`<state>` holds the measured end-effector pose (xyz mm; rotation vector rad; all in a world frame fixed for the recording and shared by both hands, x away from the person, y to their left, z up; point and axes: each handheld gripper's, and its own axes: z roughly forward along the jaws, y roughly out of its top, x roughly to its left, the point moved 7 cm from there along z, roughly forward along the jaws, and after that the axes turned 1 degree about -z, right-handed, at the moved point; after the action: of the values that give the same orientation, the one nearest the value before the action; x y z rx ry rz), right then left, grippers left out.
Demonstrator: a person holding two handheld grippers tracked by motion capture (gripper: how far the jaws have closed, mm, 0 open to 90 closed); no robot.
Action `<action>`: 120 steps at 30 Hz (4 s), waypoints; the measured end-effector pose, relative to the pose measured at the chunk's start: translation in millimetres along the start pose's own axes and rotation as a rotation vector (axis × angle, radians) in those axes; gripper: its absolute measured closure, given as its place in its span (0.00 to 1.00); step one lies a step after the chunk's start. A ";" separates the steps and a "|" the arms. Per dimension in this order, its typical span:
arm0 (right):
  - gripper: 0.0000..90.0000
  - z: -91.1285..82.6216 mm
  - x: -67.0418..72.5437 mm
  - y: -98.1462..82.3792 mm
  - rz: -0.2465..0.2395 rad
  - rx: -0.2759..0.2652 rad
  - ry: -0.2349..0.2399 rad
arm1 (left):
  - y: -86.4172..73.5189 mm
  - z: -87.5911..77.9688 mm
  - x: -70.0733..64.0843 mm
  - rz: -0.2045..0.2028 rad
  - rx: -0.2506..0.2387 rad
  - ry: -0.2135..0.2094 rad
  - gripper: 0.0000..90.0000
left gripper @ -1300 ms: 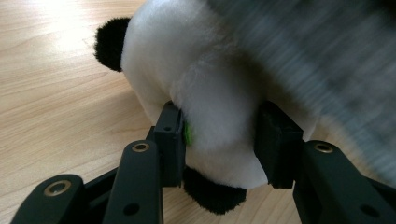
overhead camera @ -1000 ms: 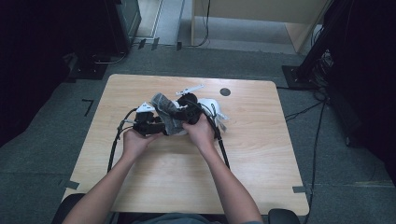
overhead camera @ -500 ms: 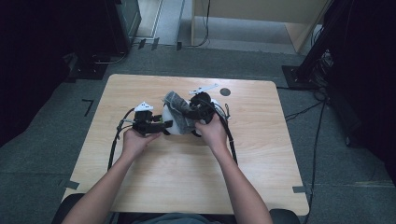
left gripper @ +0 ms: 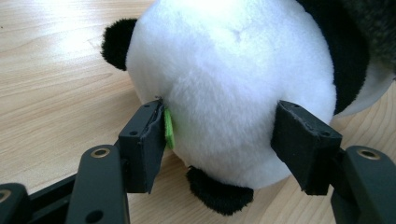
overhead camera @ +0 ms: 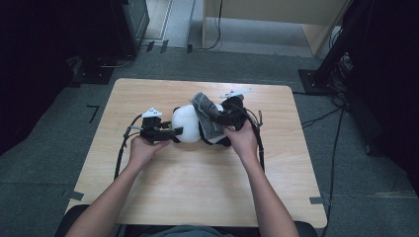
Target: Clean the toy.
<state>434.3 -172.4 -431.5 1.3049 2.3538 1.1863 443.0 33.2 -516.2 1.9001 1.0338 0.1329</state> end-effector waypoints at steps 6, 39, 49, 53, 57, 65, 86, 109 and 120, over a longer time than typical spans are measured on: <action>0.84 -16.2 -17.6 -9.4 0.029 -0.012 -0.016 | 0.2 0.3 0.4 0.002 -0.004 0.001 0.39; 0.86 -56.0 -63.3 -46.4 0.161 -0.071 -0.063 | 0.2 0.6 0.3 0.003 -0.008 -0.005 0.38; 0.86 -41.4 5.1 -1.3 0.026 -0.091 0.057 | 0.4 0.7 0.2 0.003 -0.012 -0.006 0.38; 0.86 -12.5 28.6 10.6 -0.009 -0.061 0.104 | 0.4 0.4 -0.1 0.006 -0.010 -0.007 0.38; 0.86 18.2 46.7 17.8 0.003 -0.041 0.172 | 0.4 0.4 0.0 0.005 -0.011 -0.009 0.38; 0.86 66.3 56.1 19.5 0.031 0.021 0.202 | 0.6 0.0 0.2 0.017 -0.011 -0.003 0.38; 0.85 9.7 2.3 -3.6 0.064 -0.005 0.081 | 1.4 1.1 0.9 0.006 -0.020 -0.012 0.38; 0.85 -32.2 -53.4 -44.1 0.150 -0.022 -0.031 | 4.0 2.5 2.6 0.002 0.008 -0.041 0.37; 0.85 -26.7 -71.0 -62.1 0.178 0.012 -0.114 | 5.3 3.7 3.6 0.036 0.006 -0.052 0.37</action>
<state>423.8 -260.6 -472.9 1.5696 2.2063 1.1137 450.3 32.0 -515.3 1.9185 0.9672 0.1008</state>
